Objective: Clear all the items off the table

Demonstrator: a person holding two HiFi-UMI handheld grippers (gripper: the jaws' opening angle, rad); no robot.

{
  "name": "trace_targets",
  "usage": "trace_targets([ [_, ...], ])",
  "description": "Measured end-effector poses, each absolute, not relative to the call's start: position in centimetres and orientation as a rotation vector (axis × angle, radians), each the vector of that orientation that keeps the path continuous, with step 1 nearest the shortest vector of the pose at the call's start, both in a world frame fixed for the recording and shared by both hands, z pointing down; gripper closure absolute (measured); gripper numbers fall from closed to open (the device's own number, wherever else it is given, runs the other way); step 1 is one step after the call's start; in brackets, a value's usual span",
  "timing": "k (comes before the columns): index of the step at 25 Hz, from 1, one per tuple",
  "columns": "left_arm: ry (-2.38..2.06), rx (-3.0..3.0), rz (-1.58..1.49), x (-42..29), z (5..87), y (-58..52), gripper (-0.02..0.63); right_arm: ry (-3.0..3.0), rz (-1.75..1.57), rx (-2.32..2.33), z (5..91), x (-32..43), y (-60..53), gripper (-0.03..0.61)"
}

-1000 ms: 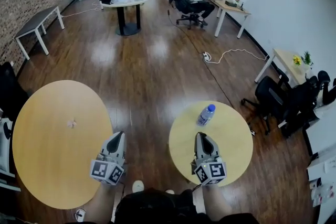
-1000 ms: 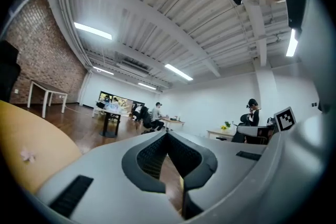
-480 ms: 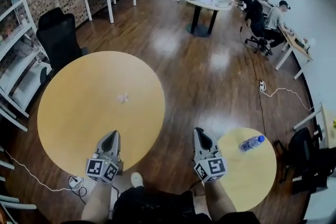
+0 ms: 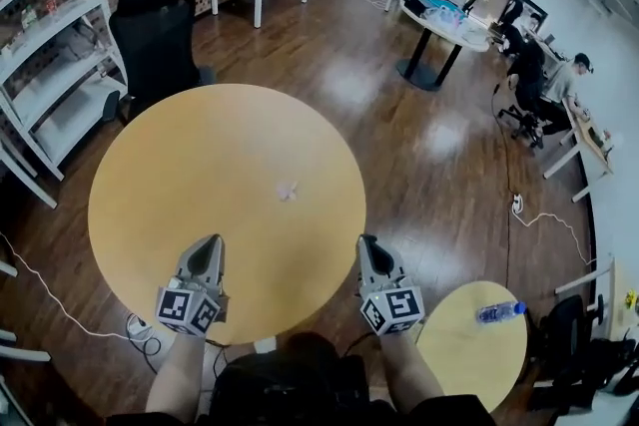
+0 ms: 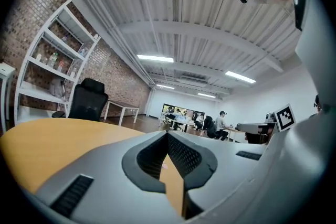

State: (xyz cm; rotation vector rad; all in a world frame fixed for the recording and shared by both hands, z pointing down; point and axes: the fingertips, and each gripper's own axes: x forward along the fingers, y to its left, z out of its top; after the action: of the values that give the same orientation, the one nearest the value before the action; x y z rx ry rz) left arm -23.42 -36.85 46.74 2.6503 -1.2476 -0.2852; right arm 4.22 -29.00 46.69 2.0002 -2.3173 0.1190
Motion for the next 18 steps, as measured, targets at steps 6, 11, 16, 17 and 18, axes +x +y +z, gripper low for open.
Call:
trace_targets([
  [6, -1.351, 2.600, -0.211, -24.8, 48.2, -39.9, 0.612, -2.380, 0.154, 1.818, 48.7, 1.2, -34.8, 0.574],
  [11, -1.459, 2.492, -0.193, -25.7, 49.7, -42.0, 0.612, -2.389, 0.192, 1.676, 50.9, 0.0, -39.0, 0.574],
  [16, -1.494, 2.450, -0.068, -25.6, 52.2, -43.8, 0.612, -2.379, 0.299, 1.576, 54.9, -1.0, -43.2, 0.574],
  [17, -1.507, 2.431, -0.044, -25.5, 52.9, -44.1, 0.612, -2.366, 0.320, 1.554, 56.1, -1.1, -44.0, 0.574],
  [18, -1.520, 2.409, -0.027, -25.3, 53.6, -44.4, 0.612, -2.349, 0.342, 1.536, 57.3, -1.0, -44.8, 0.574],
])
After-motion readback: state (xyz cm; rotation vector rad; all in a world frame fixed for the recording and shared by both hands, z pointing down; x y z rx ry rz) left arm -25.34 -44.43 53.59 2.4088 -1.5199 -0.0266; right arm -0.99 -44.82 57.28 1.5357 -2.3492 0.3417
